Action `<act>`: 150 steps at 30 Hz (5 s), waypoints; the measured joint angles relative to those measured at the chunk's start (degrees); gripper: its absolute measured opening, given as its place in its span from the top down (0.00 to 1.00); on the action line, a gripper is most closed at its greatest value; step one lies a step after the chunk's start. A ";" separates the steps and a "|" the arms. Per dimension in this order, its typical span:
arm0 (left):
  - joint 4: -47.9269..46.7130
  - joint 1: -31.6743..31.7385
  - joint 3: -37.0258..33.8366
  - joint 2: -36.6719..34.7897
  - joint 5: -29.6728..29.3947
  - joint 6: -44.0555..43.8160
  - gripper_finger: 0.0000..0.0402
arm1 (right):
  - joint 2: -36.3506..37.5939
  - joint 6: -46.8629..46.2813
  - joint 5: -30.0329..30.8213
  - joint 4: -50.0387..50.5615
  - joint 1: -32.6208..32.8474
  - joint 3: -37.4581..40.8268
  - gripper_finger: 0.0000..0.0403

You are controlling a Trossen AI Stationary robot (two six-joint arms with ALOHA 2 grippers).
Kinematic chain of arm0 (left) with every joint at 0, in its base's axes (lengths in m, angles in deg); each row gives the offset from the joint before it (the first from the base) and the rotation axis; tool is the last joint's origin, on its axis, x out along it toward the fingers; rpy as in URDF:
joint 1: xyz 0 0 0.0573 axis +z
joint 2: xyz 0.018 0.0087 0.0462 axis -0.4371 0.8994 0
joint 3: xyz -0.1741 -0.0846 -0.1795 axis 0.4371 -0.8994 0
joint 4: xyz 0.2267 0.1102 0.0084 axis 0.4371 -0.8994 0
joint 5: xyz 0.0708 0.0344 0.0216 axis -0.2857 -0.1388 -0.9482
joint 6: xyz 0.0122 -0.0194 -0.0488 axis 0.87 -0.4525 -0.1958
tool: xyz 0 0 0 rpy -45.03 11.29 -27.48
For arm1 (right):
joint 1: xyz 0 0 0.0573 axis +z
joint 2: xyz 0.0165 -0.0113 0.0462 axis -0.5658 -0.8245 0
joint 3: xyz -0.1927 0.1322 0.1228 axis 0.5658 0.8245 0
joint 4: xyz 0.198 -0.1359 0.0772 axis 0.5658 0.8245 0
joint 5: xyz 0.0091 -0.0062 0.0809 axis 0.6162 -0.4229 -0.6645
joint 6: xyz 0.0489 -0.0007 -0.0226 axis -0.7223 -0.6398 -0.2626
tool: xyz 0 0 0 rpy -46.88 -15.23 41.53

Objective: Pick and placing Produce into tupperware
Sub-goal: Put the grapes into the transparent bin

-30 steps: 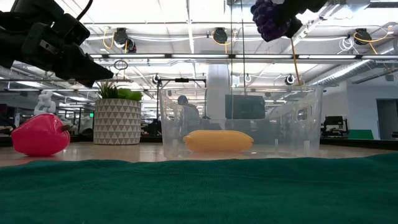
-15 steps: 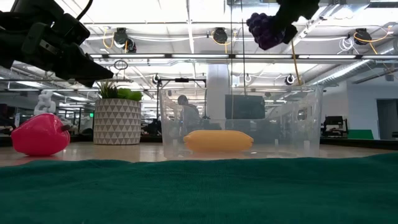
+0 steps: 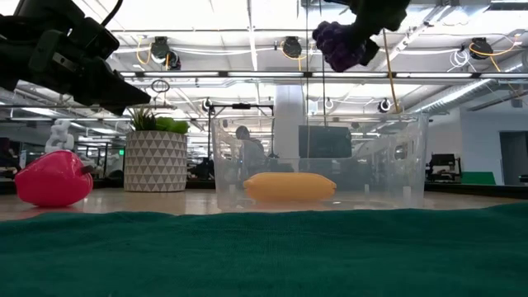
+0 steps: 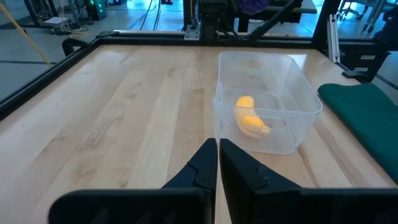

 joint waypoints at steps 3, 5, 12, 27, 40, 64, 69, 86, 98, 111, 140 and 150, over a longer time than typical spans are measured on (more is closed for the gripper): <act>-0.15 -0.01 0.00 0.00 0.00 0.00 0.94 | -2.59 0.67 -0.03 1.14 0.00 -2.17 0.45; -0.11 -0.01 0.00 0.00 0.01 0.02 0.94 | -4.01 0.63 -0.01 2.94 -0.14 -3.36 0.45; -0.06 -0.02 0.00 0.00 0.02 0.91 0.94 | -8.66 0.52 -0.11 7.07 -0.39 -6.41 0.45; -0.06 0.00 0.00 0.00 0.00 1.31 0.94 | -16.44 -1.02 -2.98 6.03 -0.62 -6.57 0.45; -0.15 -0.02 0.00 0.00 0.02 1.36 0.94 | -17.09 -0.78 -2.74 6.48 -0.16 -6.54 0.45; -0.20 -0.01 0.00 0.00 0.02 1.33 0.94 | -18.59 -3.82 0.98 6.32 2.12 -6.46 0.45; -0.35 0.00 0.00 0.00 0.04 1.33 0.94 | -19.54 -3.86 3.44 7.20 2.56 -6.46 0.45; -0.50 -0.02 0.00 0.00 0.04 1.33 0.94 | -20.85 -5.53 3.25 6.23 2.95 -5.15 0.45; -0.48 0.00 0.00 0.00 0.04 1.33 0.94 | -20.83 -4.17 2.98 5.98 3.04 -2.83 0.45; -0.48 -0.01 0.00 0.00 0.04 1.33 0.94 | -20.83 4.24 0.25 3.71 3.30 -2.78 0.45; -0.48 0.00 0.00 0.00 0.04 1.33 0.94 | -20.83 8.50 2.98 -4.97 4.06 1.50 0.45; -0.50 -0.02 0.00 0.00 0.04 1.72 0.94 | -20.83 2.51 1.96 -3.81 3.54 1.50 0.45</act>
